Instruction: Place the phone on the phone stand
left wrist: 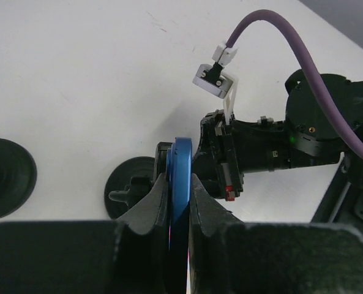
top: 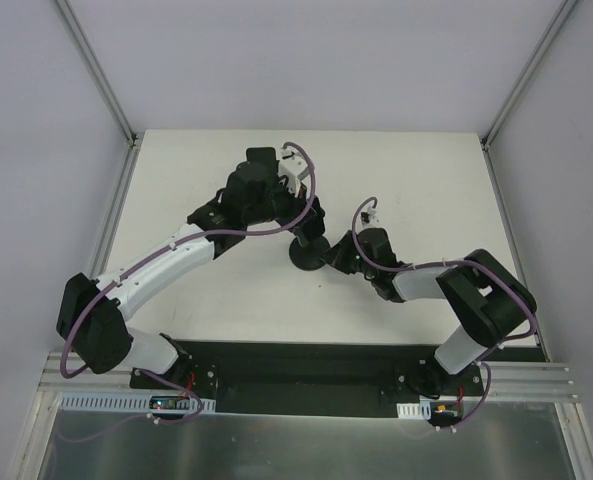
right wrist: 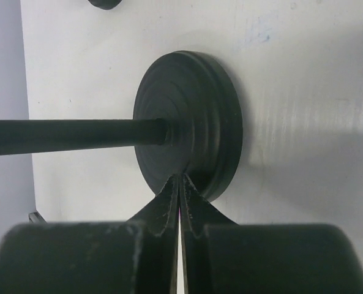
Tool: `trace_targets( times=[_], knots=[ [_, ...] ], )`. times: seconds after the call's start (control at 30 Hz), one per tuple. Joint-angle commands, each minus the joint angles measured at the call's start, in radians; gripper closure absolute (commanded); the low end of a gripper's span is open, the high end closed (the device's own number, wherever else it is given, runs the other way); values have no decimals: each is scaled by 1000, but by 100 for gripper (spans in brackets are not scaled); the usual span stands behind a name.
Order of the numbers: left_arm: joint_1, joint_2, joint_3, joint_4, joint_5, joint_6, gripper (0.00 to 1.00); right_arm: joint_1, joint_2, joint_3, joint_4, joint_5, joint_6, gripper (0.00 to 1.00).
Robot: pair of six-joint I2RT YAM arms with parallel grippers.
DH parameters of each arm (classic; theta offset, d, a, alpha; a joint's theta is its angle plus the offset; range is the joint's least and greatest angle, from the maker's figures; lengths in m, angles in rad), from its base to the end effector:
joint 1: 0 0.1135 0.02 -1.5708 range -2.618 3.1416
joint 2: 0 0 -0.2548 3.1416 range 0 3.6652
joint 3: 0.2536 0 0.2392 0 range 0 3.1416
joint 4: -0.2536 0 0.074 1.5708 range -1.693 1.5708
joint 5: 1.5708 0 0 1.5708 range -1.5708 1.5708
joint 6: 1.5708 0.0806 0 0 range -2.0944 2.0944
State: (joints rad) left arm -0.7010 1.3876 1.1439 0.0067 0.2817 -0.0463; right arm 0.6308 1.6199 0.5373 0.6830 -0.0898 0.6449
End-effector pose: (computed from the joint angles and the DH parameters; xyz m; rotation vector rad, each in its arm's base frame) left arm 0.2606 -0.2493 0.3309 0.7935 1.6920 -0.7789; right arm 0.2673 0.2041 0.1316 -0.0474 2.0859 0.8989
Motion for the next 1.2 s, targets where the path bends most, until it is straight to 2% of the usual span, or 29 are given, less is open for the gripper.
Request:
trace_targets(
  times=[0.0,0.07,0.27,0.3,0.33,0.4,0.43,0.47,0.5,0.53,0.57,0.6,0.63,0.73,0.83,0.93,0.97,1.0,1.03,1.07,1.13,1.17],
  knots=[
    [70,14,17,81,279,-207,100,-3,23,-39,75,45,81,99],
    [81,19,8,119,372,-233,100,-5,31,-60,107,36,78,99],
    [94,16,49,24,407,-162,100,-52,-6,-48,161,-129,-37,97],
    [94,21,60,9,401,-159,100,-59,-24,-48,161,-174,-75,93],
    [95,24,82,-2,390,-162,100,-69,-49,-51,158,-188,-92,78],
    [94,34,97,-30,396,-174,83,-69,-153,-36,51,-194,-179,59],
    [94,37,100,-30,392,-184,75,-69,-234,-22,-86,-191,-209,44],
    [94,39,102,-30,381,-194,65,-69,-276,-1,-152,-188,-247,38],
    [94,41,105,-30,382,-205,61,-66,-323,4,-211,-159,-276,31],
    [94,41,112,-30,381,-211,57,-66,-412,7,-324,-139,-337,20],
    [92,41,116,-30,378,-216,54,-65,-457,10,-383,-117,-365,16],
    [92,41,120,-30,393,-217,26,-66,-500,18,-446,-66,-387,11],
    [93,39,131,-30,399,-219,20,-66,-578,21,-553,-41,-437,6],
    [92,4,125,-30,381,-219,14,-62,-716,27,-678,5,-496,0],
    [93,-71,103,-48,358,-198,11,-42,-826,35,-769,15,-530,3],
    [95,-174,112,-140,294,-156,1,33,-889,79,-827,83,-547,3],
    [97,-195,117,-163,260,-135,1,61,-897,95,-836,176,-544,3],
    [103,-217,129,-190,226,-127,1,140,-894,113,-847,233,-527,3],
    [106,-258,134,-227,150,-121,1,185,-885,159,-864,299,-513,3],
    [110,-278,140,-246,110,-116,1,278,-871,180,-873,444,-458,3],
    [123,-329,154,-276,-19,-115,1,366,-798,277,-913,579,-401,3],
    [124,-341,157,-281,-57,-107,1,442,-764,317,-931,705,-366,3]
  ],
)
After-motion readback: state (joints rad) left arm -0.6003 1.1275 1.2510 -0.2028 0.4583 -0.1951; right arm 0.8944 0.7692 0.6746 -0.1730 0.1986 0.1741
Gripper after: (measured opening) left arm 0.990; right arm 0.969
